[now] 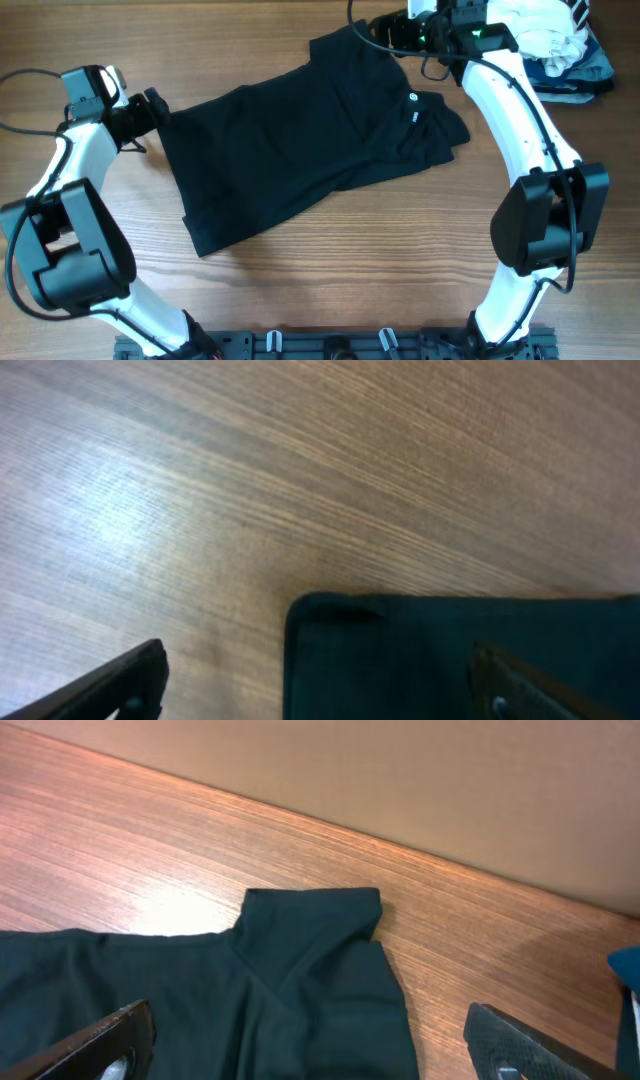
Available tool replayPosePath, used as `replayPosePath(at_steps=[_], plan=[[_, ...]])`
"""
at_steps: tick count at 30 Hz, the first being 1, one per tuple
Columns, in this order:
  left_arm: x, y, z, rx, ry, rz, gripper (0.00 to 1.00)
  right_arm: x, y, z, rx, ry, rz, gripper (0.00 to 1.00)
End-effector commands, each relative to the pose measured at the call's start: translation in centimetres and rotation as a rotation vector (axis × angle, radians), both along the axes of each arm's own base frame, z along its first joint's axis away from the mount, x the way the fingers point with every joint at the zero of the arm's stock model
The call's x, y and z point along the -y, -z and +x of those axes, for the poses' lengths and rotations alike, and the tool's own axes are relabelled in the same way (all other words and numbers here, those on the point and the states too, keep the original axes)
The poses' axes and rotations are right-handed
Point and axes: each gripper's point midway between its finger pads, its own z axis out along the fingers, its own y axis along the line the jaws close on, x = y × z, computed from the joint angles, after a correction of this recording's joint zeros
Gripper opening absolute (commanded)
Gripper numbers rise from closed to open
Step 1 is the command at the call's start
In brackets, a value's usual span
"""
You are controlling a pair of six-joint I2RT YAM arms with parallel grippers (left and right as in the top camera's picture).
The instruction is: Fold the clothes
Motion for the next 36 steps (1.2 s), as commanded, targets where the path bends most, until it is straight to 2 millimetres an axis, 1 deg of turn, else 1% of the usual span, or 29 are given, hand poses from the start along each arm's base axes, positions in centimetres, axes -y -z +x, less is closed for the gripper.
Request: replayPosePath(at_steps=[1,2,3,6,8,10,11,15,17,18,19,22,24,25,27,28,30,32,34,36], plan=[[1.4,1.8,1.2,-0.003,0.178,0.071,0.84,-1.3,0.4,0.2,0.01,-0.029,-0.016,0.99],[1.9,2.6,1.2,-0.014,0.214,0.083,0.8,-1.5,0.6,0.2,0.007,-0.033,-0.016,0.99],[2.4,3.4,1.5,-0.019,0.244,0.1,0.79,-1.7,0.7,0.1,0.005,-0.037,-0.017,0.99],[2.5,3.3,2.9,0.033,0.261,0.139,0.76,-1.8,0.7,0.1,0.006,-0.039,-0.017,0.99],[2.3,3.7,2.9,0.023,0.262,0.148,0.73,-1.9,0.5,0.2,0.015,-0.039,-0.015,0.99],[1.3,4.7,2.7,-0.005,0.23,0.189,0.66,-1.9,0.1,0.6,0.039,-0.039,-0.009,0.99],[1.3,5.3,2.7,-0.013,0.231,0.186,0.64,-2.0,-0.1,0.8,0.05,-0.039,-0.008,1.0],[1.4,7.2,2.5,-0.039,0.235,0.175,0.63,-2.0,-0.5,1.0,0.067,-0.038,-0.004,0.99],[1.5,7.9,2.2,-0.056,0.237,0.168,0.5,-2.0,-0.5,1.1,0.071,-0.039,-0.005,0.97],[1.6,8.1,1.9,-0.071,0.238,0.164,0.21,-2.0,-0.7,1.2,0.078,-0.035,-0.005,0.96],[1.7,8.5,1.3,-0.096,0.231,0.147,0.04,-1.9,-1.1,1.5,0.1,-0.029,-0.007,0.9],[2.1,9.3,-0.3,-0.168,0.2,0.098,0.04,-2.0,-1.5,1.8,0.122,-0.026,-0.002,0.84],[1.6,9.4,-0.9,-0.194,0.181,0.097,0.04,-2.0,-1.5,1.8,0.122,-0.025,0.0,0.82],[0.8,9.2,-1.1,-0.202,0.13,0.11,0.04,-2.0,-1.5,1.8,0.121,-0.024,0.001,0.81],[-1.6,7.8,-1.1,-0.196,0.03,0.165,0.04,-2.0,-1.4,2.0,0.115,-0.014,0.013,0.8],[-2.6,6.8,-1.0,-0.188,0.005,0.196,0.04,-2.1,-1.1,2.2,0.114,-0.007,0.023,0.8],[-5.1,3.8,-0.5,-0.179,-0.046,0.278,0.04,-2.5,0.1,2.7,0.095,-0.005,0.054,0.8],[-6.0,1.8,0.1,-0.187,-0.009,0.305,0.04,-3.2,1.1,2.9,0.079,-0.007,0.068,0.8],[-7.0,-0.6,1.2,-0.168,0.018,0.339,0.04,-4.4,2.1,2.8,0.068,-0.026,0.065,0.81],[-7.6,-2.5,2.6,-0.121,0.032,0.374,0.04,-5.6,2.7,2.5,0.059,-0.047,0.064,0.81]])
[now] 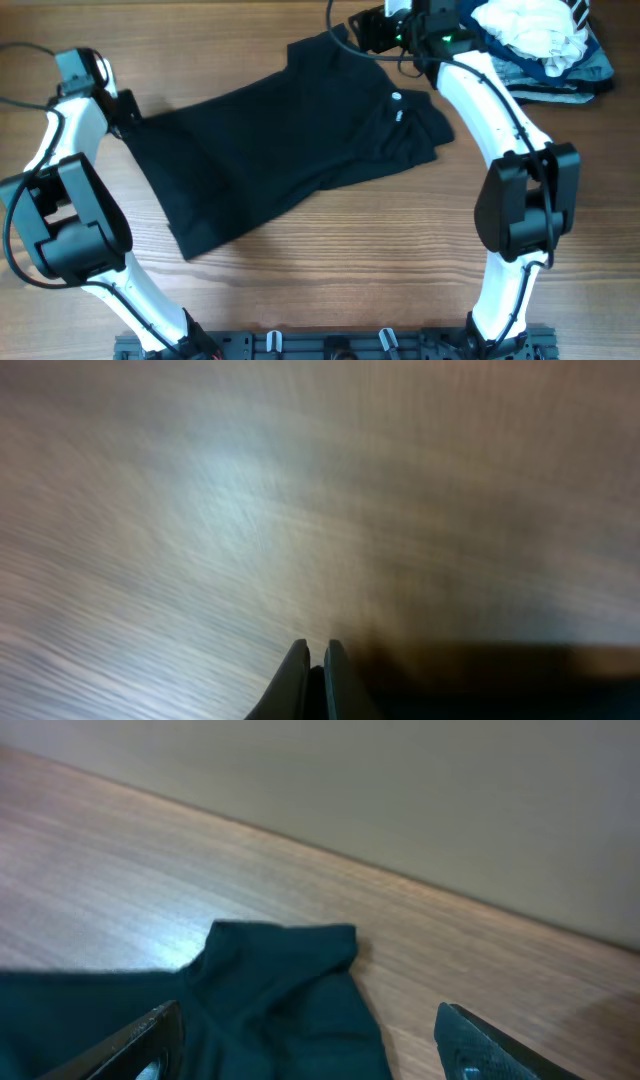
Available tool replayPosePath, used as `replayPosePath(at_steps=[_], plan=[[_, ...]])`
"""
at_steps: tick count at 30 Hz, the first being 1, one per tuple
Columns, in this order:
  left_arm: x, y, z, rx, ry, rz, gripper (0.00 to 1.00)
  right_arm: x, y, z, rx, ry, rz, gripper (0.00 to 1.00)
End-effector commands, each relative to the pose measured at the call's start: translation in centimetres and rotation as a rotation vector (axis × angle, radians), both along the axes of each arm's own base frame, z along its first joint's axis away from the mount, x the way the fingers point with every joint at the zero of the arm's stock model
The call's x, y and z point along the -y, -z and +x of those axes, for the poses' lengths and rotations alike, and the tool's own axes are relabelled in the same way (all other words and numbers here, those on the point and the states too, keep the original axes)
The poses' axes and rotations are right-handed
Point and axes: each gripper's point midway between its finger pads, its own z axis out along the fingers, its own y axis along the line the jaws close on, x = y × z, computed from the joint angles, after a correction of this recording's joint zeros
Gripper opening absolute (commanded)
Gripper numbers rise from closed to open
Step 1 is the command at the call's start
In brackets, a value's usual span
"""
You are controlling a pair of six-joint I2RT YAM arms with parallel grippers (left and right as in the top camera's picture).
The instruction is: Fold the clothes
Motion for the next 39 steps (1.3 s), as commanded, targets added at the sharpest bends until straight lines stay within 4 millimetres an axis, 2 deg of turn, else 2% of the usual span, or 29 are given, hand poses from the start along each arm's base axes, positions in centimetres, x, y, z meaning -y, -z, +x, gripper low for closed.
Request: replayPosePath(at_steps=[1,3,4,5,6,8,10,15,21,24,27,28,29,30,31,35,39], plan=[[-2.2,-4.4,2.6,0.101,0.037,0.113,0.04,-2.0,0.7,-0.2,-0.013,-0.027,0.016,0.81],[-2.3,-4.7,3.1,0.118,0.057,0.133,0.04,-2.3,0.9,-0.4,-0.02,-0.033,0.014,0.81],[-2.4,-4.8,3.2,0.125,0.058,0.137,0.07,-2.3,1.2,-0.7,-0.036,-0.034,0.01,0.82],[-2.4,-4.8,3.2,0.124,0.057,0.136,0.24,-2.2,1.4,-0.9,-0.05,-0.034,0.006,0.85],[-2.4,-4.7,3.1,0.12,0.057,0.135,0.51,-2.2,1.8,-1.1,-0.067,-0.034,0.002,0.89],[-2.4,-4.7,3.1,0.13,0.024,0.115,0.7,-2.1,2.3,-1.6,-0.095,-0.036,-0.009,0.95],[-2.2,-4.5,2.9,0.126,0.008,0.097,0.73,-2.0,2.8,-2.0,-0.121,-0.036,-0.016,0.95],[-1.2,-1.8,2.0,0.106,-0.175,-0.064,0.65,-2.4,3.6,-2.9,-0.161,-0.043,-0.033,0.95],[0.4,3.0,1.5,0.046,-0.307,-0.21,0.55,-2.9,3.9,-3.4,-0.173,-0.056,-0.041,0.95],[0.7,4.0,1.4,0.028,-0.314,-0.226,0.55,-2.9,3.9,-3.4,-0.166,-0.068,-0.054,0.95],[0.6,4.1,1.7,0.04,-0.331,-0.23,0.54,-2.9,3.9,-3.4,-0.164,-0.07,-0.055,0.95],[0.6,4.0,1.7,0.041,-0.33,-0.23,0.5,-2.9,3.9,-3.4,-0.163,-0.069,-0.056,0.95],[0.7,4.1,1.6,0.038,-0.33,-0.232,0.35,-2.8,3.9,-3.3,-0.162,-0.063,-0.061,0.95],[0.8,4.2,1.3,0.024,-0.331,-0.234,0.07,-2.7,3.9,-3.3,-0.161,-0.058,-0.067,0.95],[1.0,4.4,1.0,0.007,-0.332,-0.238,0.04,-2.6,3.9,-3.2,-0.157,-0.06,-0.073,0.94],[1.2,4.8,-0.2,-0.043,-0.344,-0.246,0.04,-1.6,3.9,-2.7,-0.149,-0.001,-0.106,0.86],[0.9,4.8,-0.5,-0.048,-0.353,-0.247,0.04,-2.1,1.1,-1.3,-0.087,0.01,-0.073,0.86]])
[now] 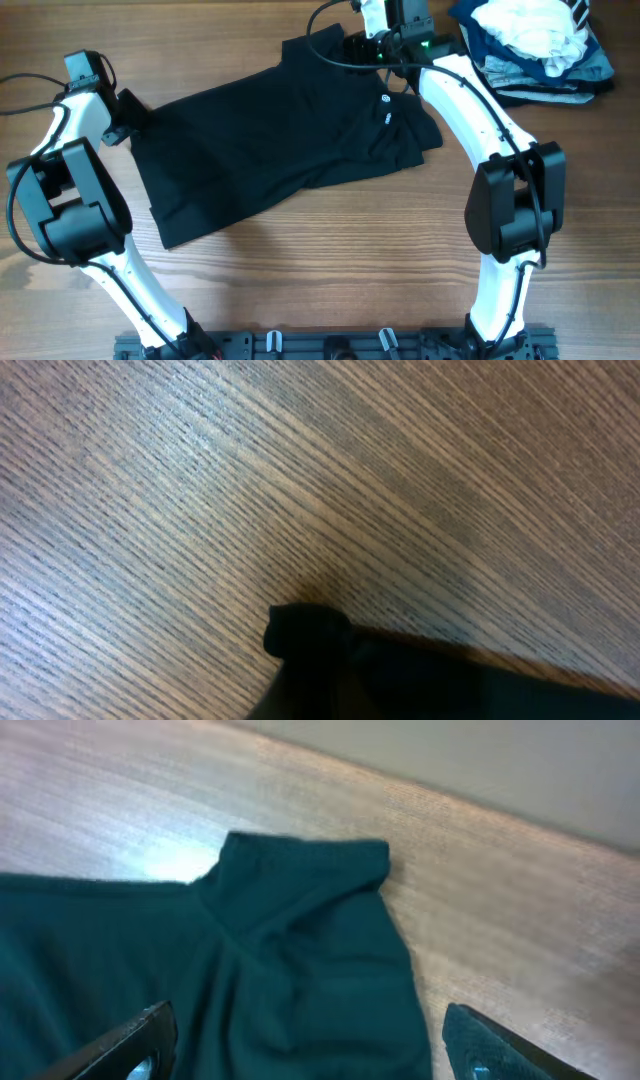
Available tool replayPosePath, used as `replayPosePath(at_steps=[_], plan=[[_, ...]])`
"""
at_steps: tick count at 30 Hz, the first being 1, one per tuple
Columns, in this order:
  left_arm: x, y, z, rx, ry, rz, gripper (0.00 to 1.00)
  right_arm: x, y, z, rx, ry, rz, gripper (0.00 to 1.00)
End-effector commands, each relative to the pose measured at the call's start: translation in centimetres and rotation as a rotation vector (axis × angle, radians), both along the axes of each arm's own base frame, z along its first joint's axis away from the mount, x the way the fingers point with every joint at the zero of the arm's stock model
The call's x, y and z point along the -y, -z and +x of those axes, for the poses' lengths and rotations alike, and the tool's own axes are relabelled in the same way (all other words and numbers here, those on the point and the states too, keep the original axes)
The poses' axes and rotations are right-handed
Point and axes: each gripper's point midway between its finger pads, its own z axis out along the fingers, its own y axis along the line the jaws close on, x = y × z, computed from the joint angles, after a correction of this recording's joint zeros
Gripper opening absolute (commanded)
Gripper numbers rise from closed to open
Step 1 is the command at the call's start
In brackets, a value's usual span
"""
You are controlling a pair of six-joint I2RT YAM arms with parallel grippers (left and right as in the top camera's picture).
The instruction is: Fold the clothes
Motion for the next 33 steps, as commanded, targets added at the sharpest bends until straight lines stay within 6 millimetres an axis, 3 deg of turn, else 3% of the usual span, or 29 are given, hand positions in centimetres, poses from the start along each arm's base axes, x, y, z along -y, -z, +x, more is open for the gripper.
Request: replayPosePath(at_steps=[1,3,9,12,17,18,19,22,24,26,29,33], plan=[[0.0,1.1,-0.6,-0.028,-0.017,-0.023,0.04,-0.8,-1.9,2.2,0.074,0.014,0.024,0.86],[0.0,1.1,-0.6,-0.029,-0.017,-0.023,0.04,-1.2,-0.8,3.2,0.086,0.018,0.039,0.86],[-0.1,1.0,-0.5,-0.023,-0.017,-0.021,0.04,-3.3,6.1,5.4,0.022,0.009,0.134,0.85],[-0.1,1.0,-0.5,-0.023,-0.017,-0.021,0.04,-3.5,8.3,6.4,0.011,0.006,0.123,0.85],[-0.1,1.0,-0.5,-0.023,-0.016,-0.02,0.04,-3.9,12.1,6.9,-0.025,0.005,0.121,0.82],[-0.1,1.0,-0.5,-0.024,-0.015,-0.021,0.04,-3.8,12.2,6.8,-0.03,0.005,0.12,0.81],[-0.1,1.0,-0.6,-0.027,-0.013,-0.021,0.04,-3.9,10.4,6.7,-0.035,0.002,0.119,0.82],[0.0,1.1,-0.9,-0.038,-0.013,-0.025,0.04,-1.8,0.4,5.1,-0.094,0.064,0.036,0.99],[0.1,1.2,-1.0,-0.046,-0.013,-0.027,0.04,0.0,-6.5,3.7,-0.043,0.066,-0.009,0.99],[0.1,1.2,-1.0,-0.045,-0.013,-0.027,0.04,0.2,-8.9,3.9,0.017,0.058,-0.004,0.99],[0.1,1.2,-1.0,-0.045,-0.013,-0.027,0.04,-1.2,-5.7,5.8,0.013,0.051,0.031,0.99],[0.1,1.2,-1.1,-0.05,-0.013,-0.029,0.04,-3.5,3.0,9.6,-0.017,0.067,0.108,0.99]])
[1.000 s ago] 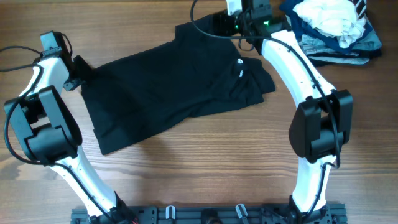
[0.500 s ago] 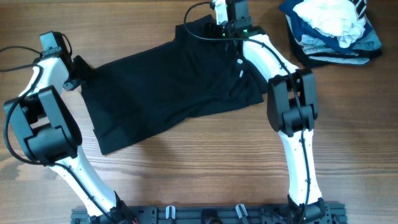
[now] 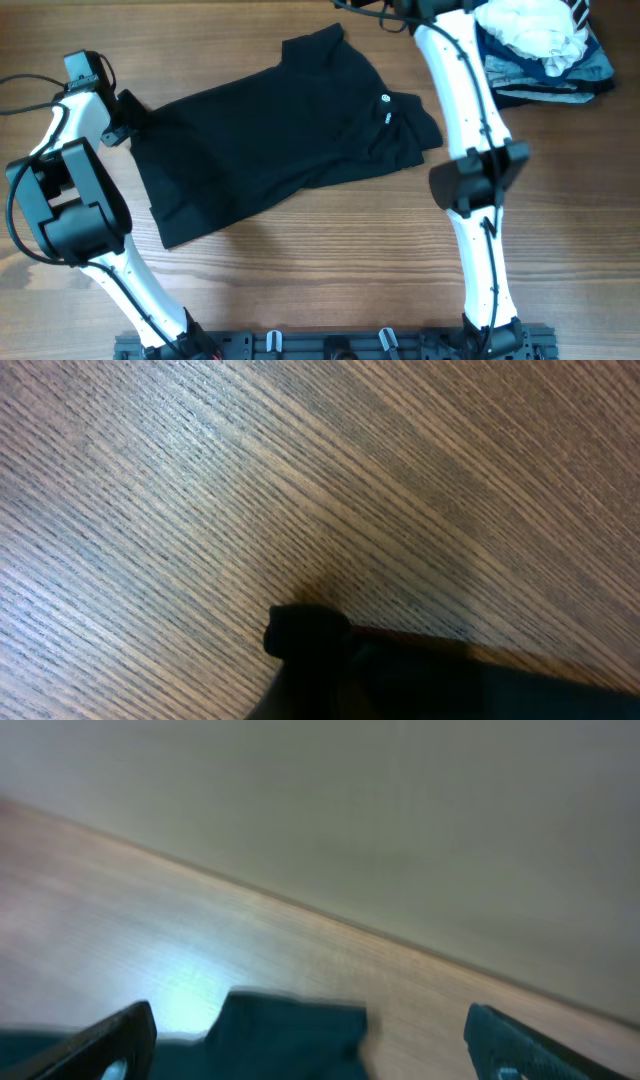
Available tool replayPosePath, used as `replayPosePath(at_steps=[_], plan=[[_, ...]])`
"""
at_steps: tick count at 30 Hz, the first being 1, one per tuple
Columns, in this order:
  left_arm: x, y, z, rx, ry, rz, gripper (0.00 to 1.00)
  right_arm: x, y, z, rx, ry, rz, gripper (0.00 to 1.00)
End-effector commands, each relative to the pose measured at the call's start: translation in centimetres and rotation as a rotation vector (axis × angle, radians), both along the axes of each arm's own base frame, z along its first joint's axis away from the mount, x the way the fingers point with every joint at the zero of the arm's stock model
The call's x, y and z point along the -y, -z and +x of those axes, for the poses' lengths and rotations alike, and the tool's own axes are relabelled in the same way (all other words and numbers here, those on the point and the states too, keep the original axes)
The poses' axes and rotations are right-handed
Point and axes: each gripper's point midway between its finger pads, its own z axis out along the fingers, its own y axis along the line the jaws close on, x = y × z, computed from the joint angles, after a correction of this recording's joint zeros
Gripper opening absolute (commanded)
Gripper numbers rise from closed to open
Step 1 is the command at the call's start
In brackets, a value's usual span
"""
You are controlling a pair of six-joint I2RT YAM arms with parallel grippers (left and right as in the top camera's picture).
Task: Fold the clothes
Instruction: 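Fold the right side of the T-shirt leftward with the right gripper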
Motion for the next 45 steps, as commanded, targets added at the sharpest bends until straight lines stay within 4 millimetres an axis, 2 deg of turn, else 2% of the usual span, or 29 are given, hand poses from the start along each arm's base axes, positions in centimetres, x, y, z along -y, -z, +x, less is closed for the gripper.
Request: replayPosePath(at_steps=[1,2,3,6,9,10,11,12,15,19,21,22,25,26,27,28,29,31,32,34,35,36,38,41,43,45], plan=[[0.1,1.2,-0.8,-0.038,-0.012,-0.02,0.04,-1.5,12.3,1.4,-0.167,0.003,0.018,1.0],[0.1,1.2,-0.8,-0.038,-0.012,-0.02,0.04,-2.0,14.9,1.6,-0.187,-0.011,0.03,1.0],[0.1,1.2,-0.8,-0.038,-0.011,-0.02,0.04,-2.2,16.5,1.7,-0.201,-0.016,0.033,0.99],[0.1,1.2,-0.9,-0.041,-0.011,-0.021,0.04,-2.7,19.3,1.5,-0.226,-0.022,0.025,1.0],[0.2,1.2,-0.9,-0.041,-0.011,-0.021,0.04,-3.0,19.7,1.7,-0.224,-0.014,0.041,0.95],[0.1,1.2,-0.9,-0.041,-0.011,-0.021,0.04,-3.1,19.5,1.9,-0.218,-0.01,0.048,0.87],[0.1,1.2,-0.9,-0.041,-0.011,-0.021,0.04,-3.4,19.2,2.0,-0.214,-0.008,0.078,0.74],[0.2,1.2,-0.9,-0.041,-0.011,-0.021,0.04,-3.9,18.7,2.1,-0.201,-0.031,0.099,0.69],[0.2,1.3,-1.0,-0.044,-0.011,-0.022,0.04,-3.2,19.6,2.5,-0.196,0.009,0.067,0.68],[0.2,1.3,-1.0,-0.045,-0.008,-0.021,0.04,-2.7,22.6,2.7,-0.208,0.033,0.042,0.69],[0.2,1.3,-1.0,-0.045,-0.008,-0.021,0.04,-2.7,22.8,2.9,-0.199,0.037,0.041,0.69],[0.2,1.3,-1.0,-0.045,-0.008,-0.021,0.04,-2.7,22.6,3.0,-0.189,0.035,0.041,0.66],[0.2,1.3,-1.0,-0.045,-0.008,-0.021,0.04,-2.6,22.2,3.5,-0.168,0.037,0.049,0.38],[0.1,1.2,-1.0,-0.046,-0.01,-0.016,0.04,-2.6,22.3,3.4,-0.17,0.036,0.048,0.26],[-0.4,1.2,-1.1,-0.053,-0.019,0.01,0.04,-2.6,21.7,3.5,-0.163,0.038,0.05,0.18],[-0.8,1.2,-1.3,-0.061,-0.028,0.034,0.04,-2.4,19.9,3.9,-0.139,0.045,0.061,0.13],[-1.1,1.2,-1.4,-0.065,-0.034,0.05,0.04,-2.2,17.9,4.2,-0.111,0.048,0.072,0.12],[-1.2,1.1,-1.4,-0.066,-0.037,0.054,0.04,-1.6,12.9,4.7,-0.044,0.05,0.086,0.11],[-1.2,1.1,-1.4,-0.065,-0.037,0.054,0.04,-0.9,9.6,4.7,-0.004,0.047,0.084,0.11],[-1.3,0.4,-1.3,-0.055,-0.037,0.058,0.04,0.1,6.4,4.2,0.028,0.034,0.052,0.1],[-1.4,0.0,-1.2,-0.046,-0.038,0.062,0.04,0.6,5.4,3.9,0.03,0.03,0.038,0.09],[-1.8,-1.6,-1.0,-0.015,-0.046,0.072,0.04,1.4,4.7,3.4,0.023,0.027,0.016,0.08],[-2.2,-3.9,-1.2,0.016,-0.056,0.082,0.04,2.3,5.3,2.9,-0.021,0.032,-0.002,0.08],[-2.0,-7.5,-2.6,0.024,-0.034,0.099,0.04,3.7,7.6,1.1,-0.141,0.035,-0.048,0.08],[-1.3,-9.2,-4.3,-0.01,-0.016,0.092,0.04,4.9,8.9,-0.1,-0.223,0.047,-0.064,0.08],[-0.1,-9.7,-6.2,-0.068,-0.004,0.059,0.04,6.5,9.9,-1.1,-0.294,0.066,-0.079,0.07]])
